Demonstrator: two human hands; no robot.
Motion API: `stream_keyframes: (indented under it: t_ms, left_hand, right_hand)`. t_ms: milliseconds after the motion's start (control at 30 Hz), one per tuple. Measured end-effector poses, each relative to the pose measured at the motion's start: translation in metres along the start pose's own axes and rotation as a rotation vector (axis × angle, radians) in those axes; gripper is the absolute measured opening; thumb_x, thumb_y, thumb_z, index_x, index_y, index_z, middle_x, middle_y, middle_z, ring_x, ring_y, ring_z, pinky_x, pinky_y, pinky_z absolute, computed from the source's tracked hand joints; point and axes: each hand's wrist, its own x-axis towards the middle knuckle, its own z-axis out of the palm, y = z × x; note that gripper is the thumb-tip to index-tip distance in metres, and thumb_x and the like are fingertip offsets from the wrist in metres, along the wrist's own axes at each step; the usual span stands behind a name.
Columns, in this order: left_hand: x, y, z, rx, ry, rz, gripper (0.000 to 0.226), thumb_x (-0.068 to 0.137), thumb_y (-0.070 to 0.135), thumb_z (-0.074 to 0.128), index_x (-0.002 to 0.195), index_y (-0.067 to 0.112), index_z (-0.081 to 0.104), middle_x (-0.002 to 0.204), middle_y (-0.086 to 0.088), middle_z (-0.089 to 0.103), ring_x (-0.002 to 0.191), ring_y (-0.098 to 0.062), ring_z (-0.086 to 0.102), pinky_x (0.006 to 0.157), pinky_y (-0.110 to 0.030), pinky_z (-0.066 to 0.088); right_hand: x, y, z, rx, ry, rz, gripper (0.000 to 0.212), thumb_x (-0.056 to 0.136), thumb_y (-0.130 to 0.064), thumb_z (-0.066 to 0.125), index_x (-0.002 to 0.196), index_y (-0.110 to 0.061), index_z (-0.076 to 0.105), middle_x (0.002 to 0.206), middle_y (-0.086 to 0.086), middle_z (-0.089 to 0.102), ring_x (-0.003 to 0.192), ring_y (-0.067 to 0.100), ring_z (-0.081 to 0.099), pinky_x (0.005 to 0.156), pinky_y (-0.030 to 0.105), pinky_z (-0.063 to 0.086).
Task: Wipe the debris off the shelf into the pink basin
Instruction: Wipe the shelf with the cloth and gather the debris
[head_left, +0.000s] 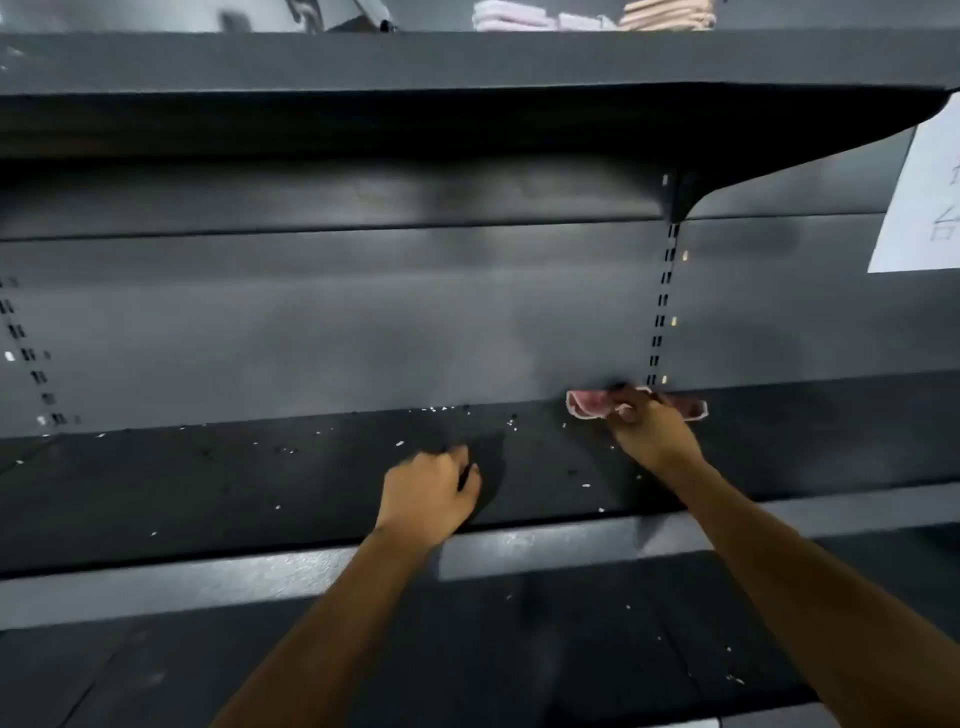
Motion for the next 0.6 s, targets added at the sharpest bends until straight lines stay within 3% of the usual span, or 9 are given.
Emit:
stream_keyframes:
  t_ms: [100,300,367,433,500,533,567,600]
  left_hand:
    - [0.002,-0.001,0.007,0.001,-0.015,0.075,0.024,0.094,0.038,0.036,0.096,0.02,0.052,0.084,-0.007,0.066,0.078,-0.027,0.063,0.067,-0.031,0.046]
    - [0.006,-0.005,0.01,0.008,-0.072,0.098,0.024,0.095,0.038,0.032,0.103,0.024,0.05,0.094,-0.002,0.064,0.081,-0.021,0.062,0.074,-0.031,0.049]
    - [0.005,-0.003,0.009,-0.002,-0.083,0.085,0.025,0.095,0.039,0.032,0.106,0.025,0.049,0.097,0.0,0.063,0.083,-0.02,0.062,0.076,-0.032,0.05]
    - [0.003,-0.002,0.008,-0.004,-0.03,0.066,0.025,0.094,0.037,0.035,0.108,0.025,0.052,0.098,0.0,0.064,0.083,-0.021,0.063,0.073,-0.031,0.05]
    - [0.002,0.001,0.004,-0.02,0.054,0.066,0.023,0.091,0.031,0.044,0.104,0.022,0.06,0.092,-0.002,0.067,0.075,-0.024,0.065,0.062,-0.029,0.05]
    - [0.002,0.001,0.004,-0.017,0.066,0.054,0.023,0.09,0.03,0.046,0.104,0.021,0.062,0.09,-0.003,0.069,0.074,-0.025,0.065,0.06,-0.029,0.05]
    - [0.002,0.002,0.004,-0.017,0.047,0.034,0.024,0.09,0.031,0.047,0.106,0.022,0.061,0.093,-0.003,0.069,0.078,-0.026,0.065,0.062,-0.03,0.05]
    - [0.002,0.002,0.005,-0.025,0.035,0.017,0.024,0.09,0.032,0.047,0.109,0.023,0.06,0.097,-0.004,0.068,0.083,-0.027,0.065,0.066,-0.032,0.05]
  right_hand:
    - [0.028,0.024,-0.012,0.014,0.015,0.085,0.039,0.083,-0.031,0.055,0.121,-0.024,0.055,0.126,0.017,0.058,0.114,0.036,0.055,0.099,0.047,0.045]
    - [0.071,0.034,-0.011,-0.049,-0.138,0.298,0.062,0.08,-0.058,0.046,0.129,-0.019,0.043,0.133,0.015,0.051,0.122,0.038,0.048,0.105,0.05,0.037]
    - [0.076,0.031,0.0,-0.194,-0.189,0.304,0.072,0.078,-0.063,0.047,0.135,-0.02,0.039,0.138,0.013,0.047,0.127,0.034,0.044,0.106,0.049,0.034]
    - [0.081,0.029,0.012,-0.314,-0.214,0.318,0.072,0.079,-0.056,0.053,0.137,-0.016,0.038,0.137,0.013,0.048,0.125,0.034,0.045,0.104,0.049,0.038]
    - [0.09,0.028,0.017,-0.175,-0.237,0.268,0.052,0.085,-0.033,0.057,0.129,-0.008,0.047,0.115,0.013,0.066,0.105,0.028,0.062,0.091,0.042,0.052]
    - [0.094,0.025,0.015,-0.005,-0.263,0.237,0.042,0.086,-0.021,0.057,0.123,-0.003,0.052,0.089,0.008,0.074,0.078,0.018,0.07,0.071,0.031,0.058]
    - [0.097,0.024,0.011,0.189,-0.25,0.208,0.035,0.085,-0.011,0.057,0.117,0.002,0.054,0.061,0.003,0.071,0.048,0.009,0.063,0.046,0.021,0.052]
    - [0.101,0.023,0.006,0.387,-0.188,0.208,0.031,0.083,-0.004,0.057,0.113,0.005,0.055,0.047,0.003,0.062,0.029,0.008,0.05,0.032,0.017,0.04]
